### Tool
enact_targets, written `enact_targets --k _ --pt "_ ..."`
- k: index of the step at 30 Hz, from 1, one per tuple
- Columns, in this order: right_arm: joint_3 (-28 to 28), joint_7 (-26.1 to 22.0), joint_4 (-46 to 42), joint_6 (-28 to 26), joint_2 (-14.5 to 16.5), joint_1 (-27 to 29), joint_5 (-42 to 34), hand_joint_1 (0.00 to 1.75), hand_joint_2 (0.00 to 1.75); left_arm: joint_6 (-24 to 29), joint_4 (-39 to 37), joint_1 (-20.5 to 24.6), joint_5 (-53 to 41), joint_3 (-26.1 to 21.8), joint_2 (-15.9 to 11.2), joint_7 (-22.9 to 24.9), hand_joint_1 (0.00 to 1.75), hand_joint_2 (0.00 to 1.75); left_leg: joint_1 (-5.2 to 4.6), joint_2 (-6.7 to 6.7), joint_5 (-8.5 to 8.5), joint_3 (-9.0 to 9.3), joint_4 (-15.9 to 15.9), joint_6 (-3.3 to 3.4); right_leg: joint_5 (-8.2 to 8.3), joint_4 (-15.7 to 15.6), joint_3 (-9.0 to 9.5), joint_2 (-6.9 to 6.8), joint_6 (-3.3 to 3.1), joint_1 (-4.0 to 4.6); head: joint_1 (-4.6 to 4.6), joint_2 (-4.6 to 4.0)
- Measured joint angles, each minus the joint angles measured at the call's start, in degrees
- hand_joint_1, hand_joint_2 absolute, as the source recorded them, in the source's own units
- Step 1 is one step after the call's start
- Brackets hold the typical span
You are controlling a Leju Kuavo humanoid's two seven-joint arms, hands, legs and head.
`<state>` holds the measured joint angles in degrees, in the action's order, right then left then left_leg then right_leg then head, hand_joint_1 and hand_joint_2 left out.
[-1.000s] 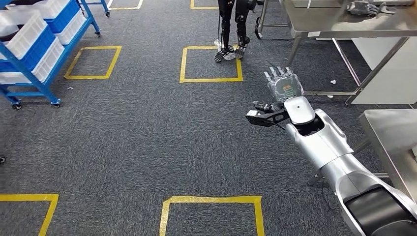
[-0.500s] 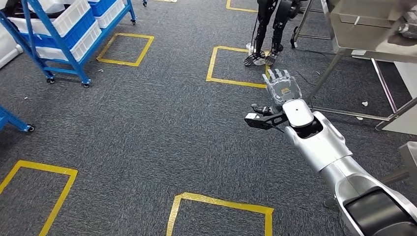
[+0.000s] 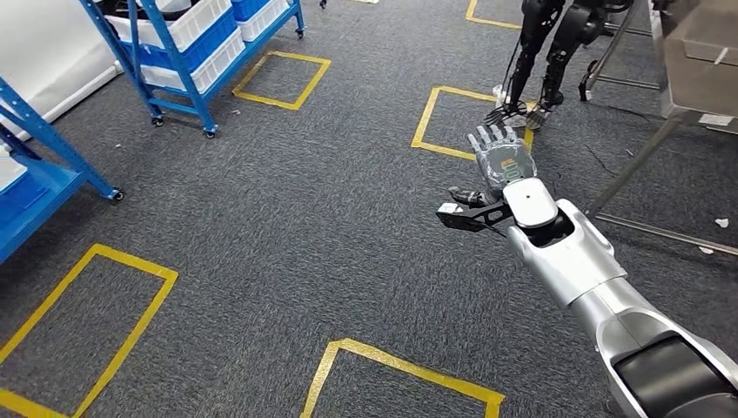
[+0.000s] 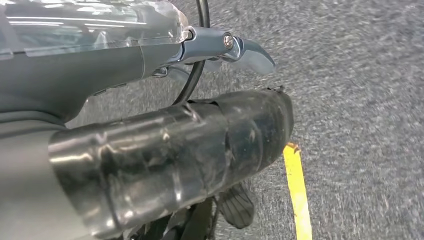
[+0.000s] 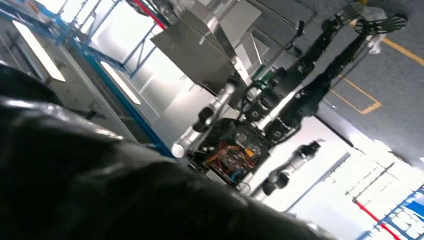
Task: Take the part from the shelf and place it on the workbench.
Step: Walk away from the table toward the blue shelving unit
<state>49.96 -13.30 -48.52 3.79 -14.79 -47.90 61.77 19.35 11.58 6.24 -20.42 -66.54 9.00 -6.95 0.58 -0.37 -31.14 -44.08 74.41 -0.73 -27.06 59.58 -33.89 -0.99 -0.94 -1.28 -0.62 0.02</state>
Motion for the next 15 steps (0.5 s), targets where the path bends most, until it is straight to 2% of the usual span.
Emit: enact_targets --k 1,2,3,5,6,7,9,10,12,13,14,15 --pt "0.0 0.0 0.0 0.0 -0.1 0.0 0.0 0.0 0.0 0.0 0.0 0.0 0.0 0.0 0.0 0.0 0.0 0.0 0.04 0.12 0.28 -0.38 0.8 0.02 -0.11 0.0 0.07 -0.7 -0.04 0.07 0.0 0.0" --pt "0.0 0.0 0.1 0.0 -0.1 0.1 0.0 0.0 0.0 0.1 0.0 -0.1 -0.1 0.0 0.0 0.1 0.0 0.0 0.04 0.28 1.63 0.52 -0.9 0.15 -0.24 0.0 0.21 -1.34 -0.03 0.12 -0.01 0.0" --pt "0.0 0.0 0.0 0.0 -0.1 0.1 0.0 0.0 0.0 0.1 0.0 -0.1 -0.1 0.0 0.0 0.1 0.0 0.0 -0.03 0.73 3.69 2.61 -4.7 0.43 -0.42 0.0 0.45 -1.95 0.03 0.18 -0.01 0.0" --pt "0.0 0.0 0.0 -0.1 -0.1 0.0 0.0 0.0 0.0 0.2 0.0 -0.1 -0.2 -0.1 0.0 0.2 0.0 0.0 -0.61 2.81 6.33 6.9 -12.6 1.25 -0.79 -0.1 0.97 -3.11 0.3 0.36 0.0 0.0" --pt "0.0 0.0 0.0 -0.1 -0.2 -0.1 0.0 0.0 0.0 0.2 0.0 0.0 -0.2 -0.1 0.0 0.3 0.0 0.0 -0.93 3.45 6.82 8.1 -15.0 1.65 -0.92 -0.1 1.15 -3.67 0.54 0.47 0.01 0.0" --pt "0.0 -0.1 0.0 -0.2 -0.2 -0.1 0.0 0.0 0.0 0.2 0.0 0.1 -0.2 -0.1 0.0 0.5 0.0 0.0 -1.21 3.62 6.67 8.42 -15.7 1.92 -1.0 -0.3 1.29 -4.23 0.79 0.56 0.01 0.0" --pt "0.1 -0.2 0.0 -0.2 -0.2 -0.1 0.0 0.0 0.0 0.3 0.0 0.1 -0.3 -0.1 0.0 0.7 0.0 0.0 -1.13 2.29 6.95 8.61 -16.2 2.39 -1.23 -0.5 1.6 -5.09 1.4 0.64 0.03 0.0" --pt "0.2 -0.2 0.0 -0.3 -0.2 -0.1 0.0 0.0 0.0 0.3 0.0 0.0 -0.3 -0.1 0.1 0.7 0.0 0.0 -0.98 1.67 7.15 8.91 -16.7 2.64 -1.66 -0.2 1.62 -4.44 1.67 0.59 0.04 0.0" --pt "0.3 -0.3 -0.1 -0.5 -0.5 -0.3 0.0 0.0 0.0 0.5 0.0 -0.1 -0.2 -0.2 0.1 0.6 0.0 0.0 -0.63 0.63 7.49 9.49 -17.5 3.17 -3.8 3.3 0.05 -1.59 2.04 0.43 0.13 0.0" --pt "0.4 -0.3 -0.1 -0.5 -0.7 -0.3 0.0 0.0 0.0 0.5 0.0 0.0 -0.2 -0.2 0.2 0.6 0.0 0.0 -0.65 0.05 7.51 9.55 -17.6 3.32 -5.39 6.8 -1.69 -0.05 2.12 0.37 0.15 0.0" --pt "0.5 -0.3 0.0 -0.6 -0.9 -0.2 0.1 0.0 0.0 0.5 0.0 0.0 -0.2 -0.2 0.2 0.5 0.0 0.0 -0.65 -0.55 7.48 9.54 -17.5 3.43 -6.81 10.7 -3.84 0.65 2.18 0.35 0.18 0.0" --pt "0.5 -0.3 0.0 -0.6 -1.2 0.0 0.1 0.0 0.0 0.5 0.0 0.1 -0.2 -0.3 0.2 0.3 0.0 0.0 -0.66 -1.28 7.42 9.54 -17.4 3.5 -7.52 13.8 -5.71 0.92 2.24 0.37 0.19 0.0"
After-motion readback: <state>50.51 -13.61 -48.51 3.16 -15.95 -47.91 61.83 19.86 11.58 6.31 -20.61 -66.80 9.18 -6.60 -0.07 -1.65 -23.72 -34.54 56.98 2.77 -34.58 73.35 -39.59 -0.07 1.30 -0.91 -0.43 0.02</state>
